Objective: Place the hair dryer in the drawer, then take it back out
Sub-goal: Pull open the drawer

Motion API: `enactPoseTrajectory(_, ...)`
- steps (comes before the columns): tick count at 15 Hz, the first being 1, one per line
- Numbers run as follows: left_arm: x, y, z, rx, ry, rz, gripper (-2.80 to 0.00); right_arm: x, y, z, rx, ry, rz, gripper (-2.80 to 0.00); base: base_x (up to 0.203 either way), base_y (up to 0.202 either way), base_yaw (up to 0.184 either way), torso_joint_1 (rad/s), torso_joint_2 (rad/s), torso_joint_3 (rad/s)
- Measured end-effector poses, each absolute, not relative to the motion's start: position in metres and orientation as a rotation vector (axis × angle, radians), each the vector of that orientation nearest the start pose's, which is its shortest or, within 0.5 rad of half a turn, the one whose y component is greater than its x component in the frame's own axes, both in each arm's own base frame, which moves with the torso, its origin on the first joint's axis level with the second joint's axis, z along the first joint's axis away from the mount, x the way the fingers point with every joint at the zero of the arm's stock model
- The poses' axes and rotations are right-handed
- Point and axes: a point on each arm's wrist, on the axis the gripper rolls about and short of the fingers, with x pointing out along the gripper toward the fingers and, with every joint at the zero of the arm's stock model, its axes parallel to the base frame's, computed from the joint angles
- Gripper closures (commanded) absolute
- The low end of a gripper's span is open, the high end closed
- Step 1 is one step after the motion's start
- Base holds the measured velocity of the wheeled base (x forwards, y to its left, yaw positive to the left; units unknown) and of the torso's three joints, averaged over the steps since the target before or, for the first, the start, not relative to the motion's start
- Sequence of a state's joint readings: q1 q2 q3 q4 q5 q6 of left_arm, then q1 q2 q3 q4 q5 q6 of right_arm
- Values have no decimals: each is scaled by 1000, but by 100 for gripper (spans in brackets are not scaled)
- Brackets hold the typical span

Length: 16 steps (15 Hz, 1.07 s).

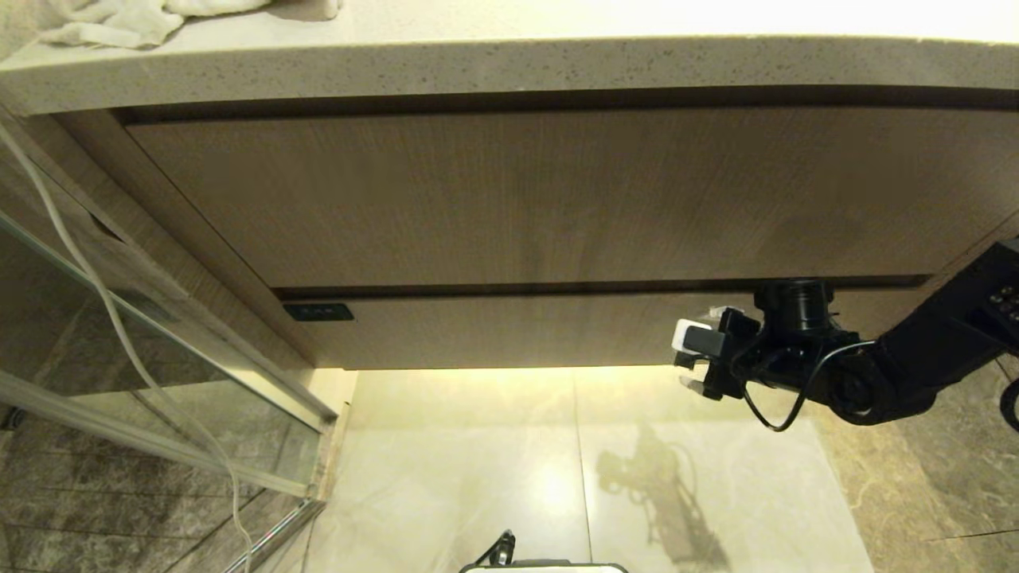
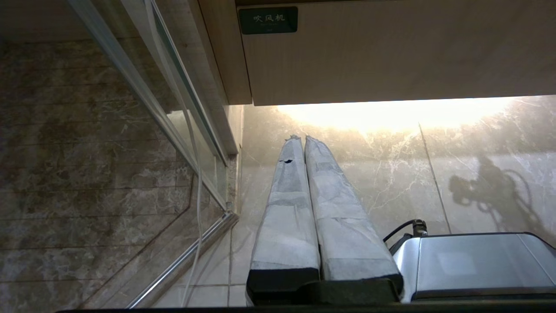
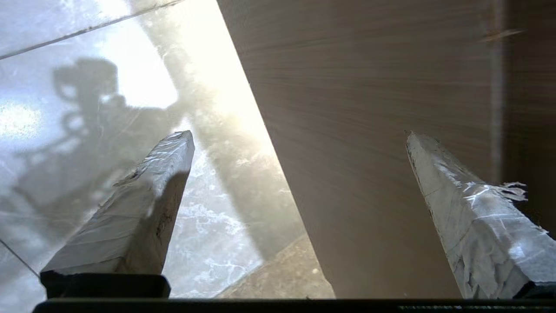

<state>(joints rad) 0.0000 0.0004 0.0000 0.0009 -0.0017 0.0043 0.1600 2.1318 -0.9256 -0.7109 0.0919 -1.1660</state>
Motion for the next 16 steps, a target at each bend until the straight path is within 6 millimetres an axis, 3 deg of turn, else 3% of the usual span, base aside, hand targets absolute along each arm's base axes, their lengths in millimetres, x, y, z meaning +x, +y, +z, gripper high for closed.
enactPoseTrajectory(10,-23,0,75,4,2,-1,0,367,67,112,-1161,154,460,-280,0,0,0,0,0,0)
enactPoseTrajectory(16,-23,0,75,5,2,-2,0,373,71,111,-1151,56,497,-280,0,0,0,0,0,0)
